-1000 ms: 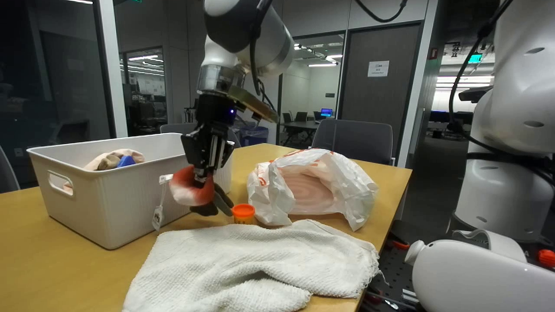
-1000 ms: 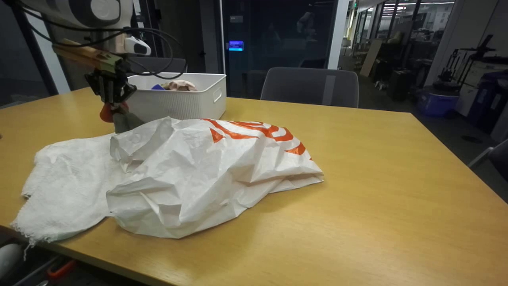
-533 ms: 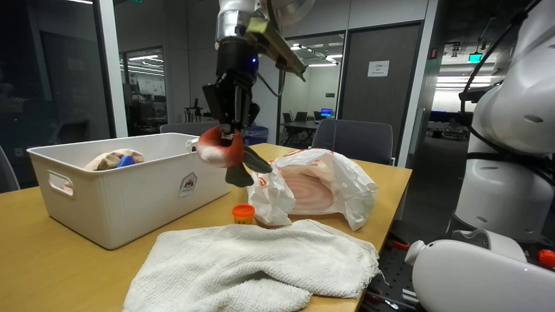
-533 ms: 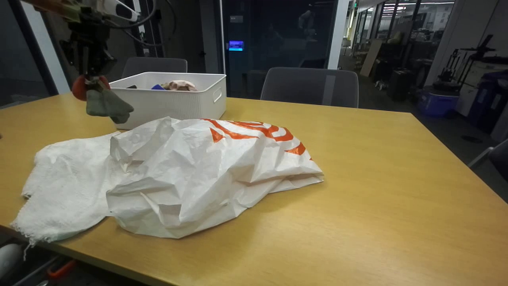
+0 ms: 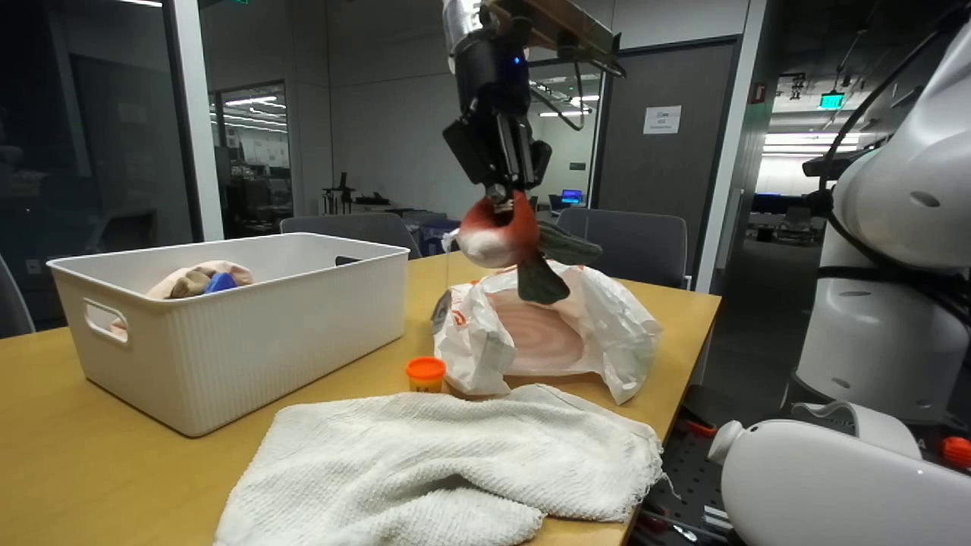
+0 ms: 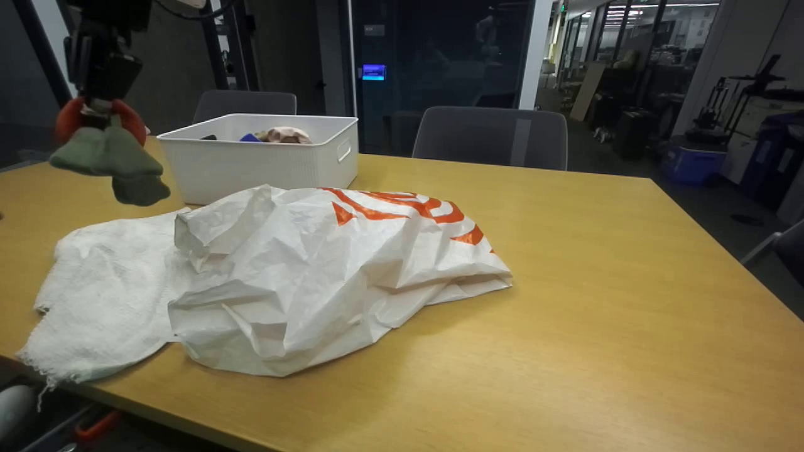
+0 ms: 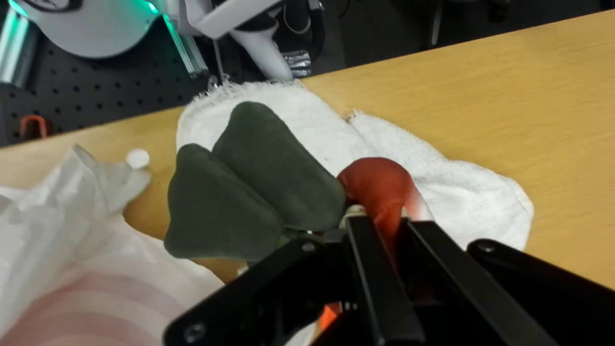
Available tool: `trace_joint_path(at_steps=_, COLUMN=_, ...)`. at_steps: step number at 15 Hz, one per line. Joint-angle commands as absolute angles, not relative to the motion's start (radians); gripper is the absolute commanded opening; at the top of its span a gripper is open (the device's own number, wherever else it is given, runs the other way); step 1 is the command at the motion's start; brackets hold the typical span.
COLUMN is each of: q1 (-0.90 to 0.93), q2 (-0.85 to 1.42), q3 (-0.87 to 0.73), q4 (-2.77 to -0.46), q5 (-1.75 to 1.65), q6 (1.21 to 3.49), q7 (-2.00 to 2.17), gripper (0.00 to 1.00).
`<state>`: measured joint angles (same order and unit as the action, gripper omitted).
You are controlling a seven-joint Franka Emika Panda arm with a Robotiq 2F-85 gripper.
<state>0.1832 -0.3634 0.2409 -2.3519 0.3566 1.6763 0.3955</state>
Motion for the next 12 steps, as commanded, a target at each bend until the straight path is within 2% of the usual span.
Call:
trace_joint_path(at_steps=1, q1=0.127, q2=-0.411, q3=0.219, q4=-2.452, q5=0.336, q6=1.636, q7=0.489, gripper=0.11)
trace_joint_path(at_steps=4, q1=0.082, q2=-0.402, q3=0.2, q4=-2.529, q5=0.306, q6=1.657, q7=0.516, gripper=0.08)
trace_joint_path(at_steps=12, q1=0.041, q2=-0.301, q3=0.173, q4=-2.627, q5=0.202, q6=1.833, q7=0.441, gripper=0.09)
